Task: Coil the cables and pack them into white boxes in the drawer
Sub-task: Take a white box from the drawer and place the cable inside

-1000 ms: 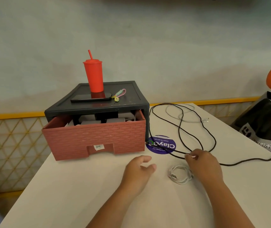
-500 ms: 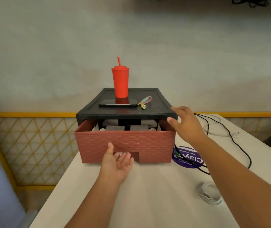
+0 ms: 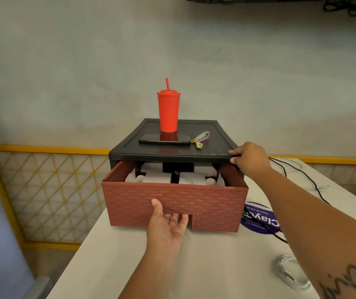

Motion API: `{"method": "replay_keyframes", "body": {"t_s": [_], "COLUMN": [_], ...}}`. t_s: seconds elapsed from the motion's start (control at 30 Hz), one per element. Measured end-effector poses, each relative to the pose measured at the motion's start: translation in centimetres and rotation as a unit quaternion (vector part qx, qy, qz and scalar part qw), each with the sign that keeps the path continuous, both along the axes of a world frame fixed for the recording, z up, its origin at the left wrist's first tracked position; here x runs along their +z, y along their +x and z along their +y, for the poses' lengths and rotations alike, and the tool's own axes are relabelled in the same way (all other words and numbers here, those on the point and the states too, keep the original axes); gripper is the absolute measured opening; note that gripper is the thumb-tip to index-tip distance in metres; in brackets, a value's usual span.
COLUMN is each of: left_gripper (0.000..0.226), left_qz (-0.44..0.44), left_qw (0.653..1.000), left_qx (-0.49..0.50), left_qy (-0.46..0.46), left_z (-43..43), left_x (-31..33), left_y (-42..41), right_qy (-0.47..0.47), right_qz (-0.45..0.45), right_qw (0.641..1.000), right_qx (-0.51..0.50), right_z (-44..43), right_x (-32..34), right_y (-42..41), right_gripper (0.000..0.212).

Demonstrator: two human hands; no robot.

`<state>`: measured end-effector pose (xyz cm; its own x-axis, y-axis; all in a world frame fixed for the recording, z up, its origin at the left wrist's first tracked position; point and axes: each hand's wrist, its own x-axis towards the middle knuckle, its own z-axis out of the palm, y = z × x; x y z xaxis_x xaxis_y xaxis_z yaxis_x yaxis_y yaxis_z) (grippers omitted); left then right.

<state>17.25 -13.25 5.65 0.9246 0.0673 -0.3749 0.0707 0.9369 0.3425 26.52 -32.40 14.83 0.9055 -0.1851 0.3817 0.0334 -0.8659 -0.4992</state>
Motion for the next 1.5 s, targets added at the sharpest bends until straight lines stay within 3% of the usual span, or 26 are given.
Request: {"method": "replay_keyframes", "body": {"t_s": [0.53, 0.7, 0.77, 0.87, 0.97, 1.03, 1.13, 1.27, 1.37, 1.43, 1.5], "left_gripper": [0.033, 0.037, 0.046, 0.057, 0.061, 0.059, 0.051, 0.024, 0.039, 0.049, 0.057], "left_qz": [0.027, 0.089, 0.103, 0.079, 0.016, -0.056, -0.130, -0.114, -0.060, -0.026, 0.010], "left_qw": [0.999, 0.983, 0.958, 0.922, 0.866, 0.832, 0.810, 0.773, 0.674, 0.583, 0.515], "left_qx": [-0.016, -0.080, -0.148, -0.271, -0.412, -0.454, -0.420, -0.286, -0.260, -0.298, -0.334], "left_qy": [0.002, 0.140, 0.222, 0.265, 0.281, 0.313, 0.389, 0.554, 0.689, 0.756, 0.789], "left_z": [1.8, 2.2, 2.2, 3.0, 4.2, 4.3, 3.6, 1.3, -0.2, -0.6, -0.6], "left_x": [-0.4, -0.2, 0.5, 2.6, 5.3, 7.5, 10.9, 12.5, 11.0, 9.4, 8.0], "left_y": [-9.4, -10.4, -10.9, -11.6, -11.4, -11.1, -9.5, -4.5, -0.2, 1.6, 2.6], "right_qy": [0.024, 0.025, 0.005, -0.013, 0.108, 0.208, 0.304, 0.272, 0.247, 0.244, 0.245], "right_qz": [-0.014, -0.015, 0.000, 0.037, 0.045, 0.070, 0.132, 0.145, 0.136, 0.127, 0.115], "right_qw": [1.000, 1.000, 1.000, 0.998, 0.991, 0.974, 0.943, 0.951, 0.959, 0.961, 0.962], "right_qx": [-0.001, -0.001, 0.007, 0.045, 0.070, 0.055, 0.045, 0.039, 0.041, 0.038, 0.035], "right_z": [0.6, 0.7, 0.7, 0.6, 0.4, 0.7, 1.2, 1.8, 2.1, 2.1, 2.1], "right_x": [-0.1, 0.1, 0.2, 0.2, -0.5, -1.1, -1.6, -1.7, -1.8, -2.0, -2.2], "right_y": [-1.3, -1.7, -2.1, -3.3, -5.3, -6.7, -8.6, -10.3, -10.7, -10.9, -11.0], "right_gripper": [0.028, 0.030, 0.034, 0.049, 0.063, 0.067, 0.059, 0.036, 0.032, 0.032, 0.034]}}
